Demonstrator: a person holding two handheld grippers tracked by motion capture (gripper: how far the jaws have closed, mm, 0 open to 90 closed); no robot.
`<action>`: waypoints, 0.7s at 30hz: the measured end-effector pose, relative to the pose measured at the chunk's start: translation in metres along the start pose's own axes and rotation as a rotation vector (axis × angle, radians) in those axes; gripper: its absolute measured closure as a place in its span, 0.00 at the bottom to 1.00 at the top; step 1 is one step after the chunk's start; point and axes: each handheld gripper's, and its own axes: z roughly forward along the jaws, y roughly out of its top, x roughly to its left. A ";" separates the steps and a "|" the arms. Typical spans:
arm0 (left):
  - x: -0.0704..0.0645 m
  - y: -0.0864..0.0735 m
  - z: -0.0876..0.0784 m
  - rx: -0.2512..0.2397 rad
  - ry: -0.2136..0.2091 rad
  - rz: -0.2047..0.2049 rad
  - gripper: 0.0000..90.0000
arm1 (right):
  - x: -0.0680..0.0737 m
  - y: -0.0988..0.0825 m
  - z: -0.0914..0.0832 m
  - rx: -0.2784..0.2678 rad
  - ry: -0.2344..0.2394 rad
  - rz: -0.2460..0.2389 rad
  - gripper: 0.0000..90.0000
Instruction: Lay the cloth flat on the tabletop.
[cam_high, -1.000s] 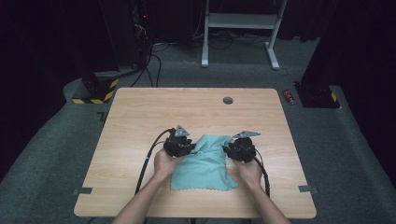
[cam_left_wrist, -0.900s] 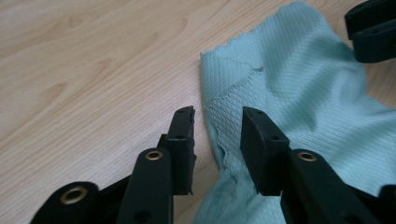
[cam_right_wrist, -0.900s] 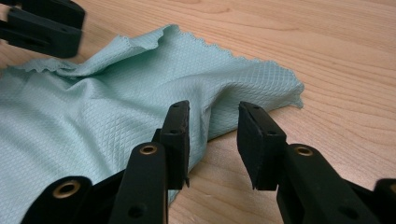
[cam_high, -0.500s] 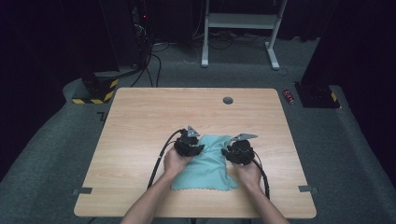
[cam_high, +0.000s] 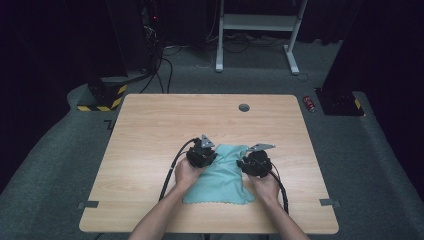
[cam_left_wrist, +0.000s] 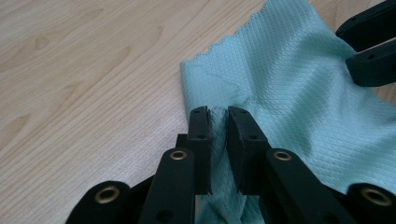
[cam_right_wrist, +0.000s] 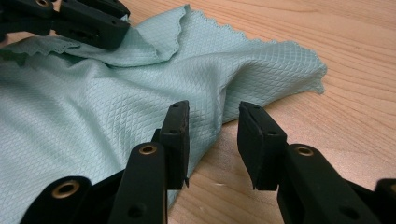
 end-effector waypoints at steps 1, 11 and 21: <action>0.000 0.000 -0.001 -0.003 0.004 0.000 0.89 | 0.000 0.000 0.000 -0.001 0.000 -0.003 0.71; 0.006 0.002 -0.009 -0.037 0.009 -0.023 0.98 | 0.000 0.000 0.001 0.001 0.002 -0.005 0.71; 0.046 0.006 -0.018 -0.011 0.106 -0.084 0.99 | 0.001 0.001 0.000 -0.008 0.007 -0.004 0.71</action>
